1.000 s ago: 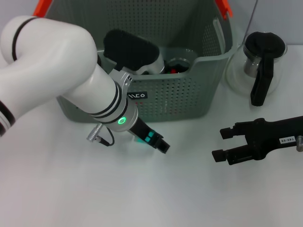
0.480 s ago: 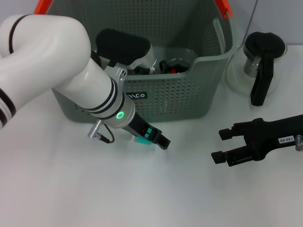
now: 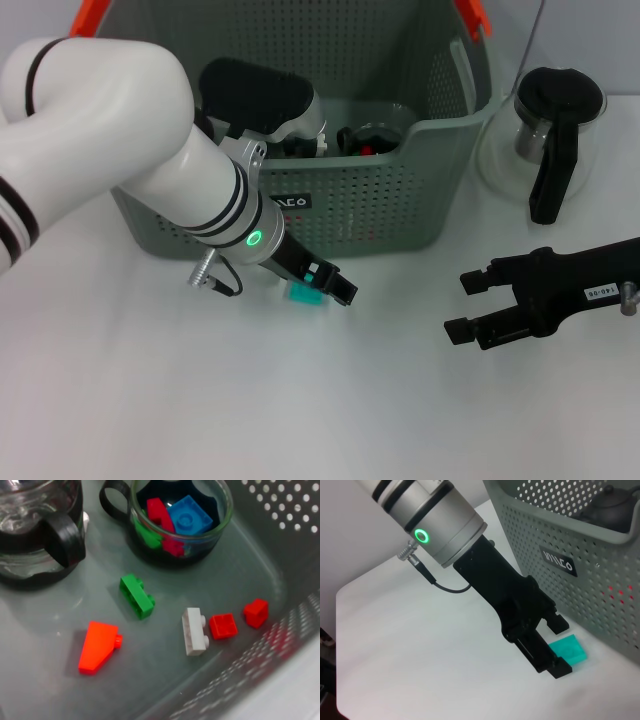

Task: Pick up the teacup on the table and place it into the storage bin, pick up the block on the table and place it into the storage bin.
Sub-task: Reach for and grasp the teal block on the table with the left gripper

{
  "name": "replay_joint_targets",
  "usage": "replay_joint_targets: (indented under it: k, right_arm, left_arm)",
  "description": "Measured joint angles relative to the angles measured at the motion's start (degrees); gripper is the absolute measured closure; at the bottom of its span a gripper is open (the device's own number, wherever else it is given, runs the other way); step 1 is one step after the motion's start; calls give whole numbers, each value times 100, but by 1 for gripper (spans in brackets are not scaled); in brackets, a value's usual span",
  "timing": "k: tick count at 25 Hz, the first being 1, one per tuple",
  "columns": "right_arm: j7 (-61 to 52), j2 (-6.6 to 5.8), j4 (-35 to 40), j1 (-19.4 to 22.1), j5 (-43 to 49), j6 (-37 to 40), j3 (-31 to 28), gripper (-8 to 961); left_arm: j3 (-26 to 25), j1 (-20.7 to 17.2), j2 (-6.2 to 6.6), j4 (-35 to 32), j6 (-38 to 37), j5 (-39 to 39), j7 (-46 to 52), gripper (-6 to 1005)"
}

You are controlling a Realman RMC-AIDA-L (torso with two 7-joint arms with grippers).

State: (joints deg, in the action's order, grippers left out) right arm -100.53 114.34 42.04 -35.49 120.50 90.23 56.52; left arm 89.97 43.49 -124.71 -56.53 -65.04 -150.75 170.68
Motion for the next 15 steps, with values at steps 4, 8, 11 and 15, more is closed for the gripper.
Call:
replay_joint_targets:
  k: [4,8,11,15]
  right_arm:
    - [-2,0,-8,-2,0,1,-6,31]
    - [-2,-6,-17,-2,0,1,-11,31]
    - [-1,-8,-28,-2,0,3,-11,31]
    - [1,-9,-27,-2,0,4,-5,31]
  left_arm:
    - [-7,80,4,176,92,-11,0,118]
    - [10,138,-4,308,191,-16,-3,118]
    - [12,141,-4,336,220,-16,-3,119]
    - [32,113,-1,337,274,-16,-5,119]
